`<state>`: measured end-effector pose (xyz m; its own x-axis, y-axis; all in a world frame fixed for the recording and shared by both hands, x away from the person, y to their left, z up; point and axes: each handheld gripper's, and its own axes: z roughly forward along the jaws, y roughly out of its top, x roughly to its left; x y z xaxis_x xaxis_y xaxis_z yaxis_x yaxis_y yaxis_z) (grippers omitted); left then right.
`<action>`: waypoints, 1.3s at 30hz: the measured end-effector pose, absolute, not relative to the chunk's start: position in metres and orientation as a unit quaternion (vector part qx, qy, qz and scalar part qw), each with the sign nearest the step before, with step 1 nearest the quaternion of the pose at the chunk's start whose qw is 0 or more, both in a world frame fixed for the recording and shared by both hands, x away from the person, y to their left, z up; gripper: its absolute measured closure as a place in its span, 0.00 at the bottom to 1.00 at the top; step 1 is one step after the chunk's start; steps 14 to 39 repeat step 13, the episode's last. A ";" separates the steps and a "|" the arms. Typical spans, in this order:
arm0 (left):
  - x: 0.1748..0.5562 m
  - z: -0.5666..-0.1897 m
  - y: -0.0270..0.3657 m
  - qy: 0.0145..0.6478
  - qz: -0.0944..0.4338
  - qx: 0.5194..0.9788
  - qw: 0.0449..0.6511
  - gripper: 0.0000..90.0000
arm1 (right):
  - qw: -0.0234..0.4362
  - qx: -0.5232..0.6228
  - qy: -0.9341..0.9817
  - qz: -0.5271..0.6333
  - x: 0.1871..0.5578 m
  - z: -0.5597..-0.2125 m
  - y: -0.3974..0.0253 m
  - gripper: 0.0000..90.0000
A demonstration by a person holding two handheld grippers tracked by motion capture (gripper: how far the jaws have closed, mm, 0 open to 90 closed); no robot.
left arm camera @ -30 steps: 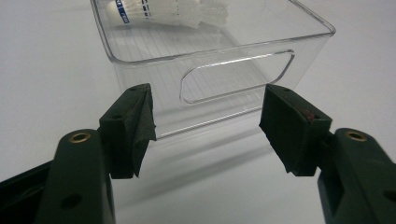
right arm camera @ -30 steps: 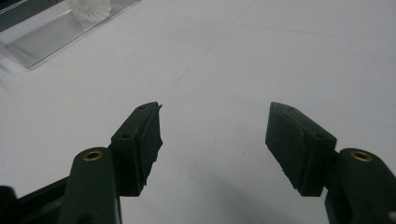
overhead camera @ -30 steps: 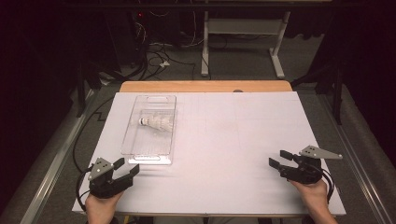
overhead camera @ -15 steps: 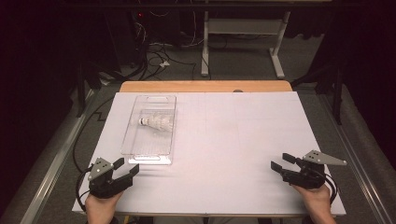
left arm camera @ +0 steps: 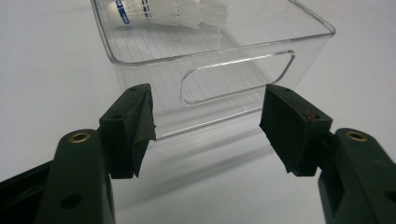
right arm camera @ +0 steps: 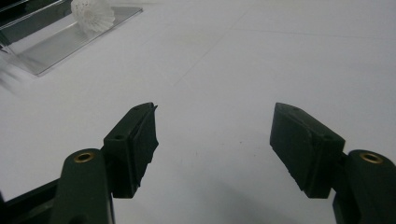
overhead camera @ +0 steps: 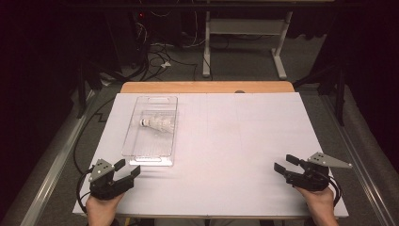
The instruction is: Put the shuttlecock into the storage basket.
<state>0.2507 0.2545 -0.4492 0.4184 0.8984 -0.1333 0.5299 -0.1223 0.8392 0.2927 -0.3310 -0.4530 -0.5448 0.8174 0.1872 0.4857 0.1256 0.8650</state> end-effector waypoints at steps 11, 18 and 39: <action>0.251 -0.449 0.255 0.497 0.209 0.718 0.440 0.40 | 0.173 0.447 0.727 0.491 0.293 -0.453 -0.332 0.35; 0.251 -0.449 0.255 0.497 0.209 0.718 0.440 0.40 | 0.174 0.448 0.727 0.491 0.293 -0.453 -0.332 0.34; 0.251 -0.449 0.255 0.497 0.209 0.718 0.440 0.40 | 0.174 0.448 0.727 0.491 0.293 -0.453 -0.332 0.34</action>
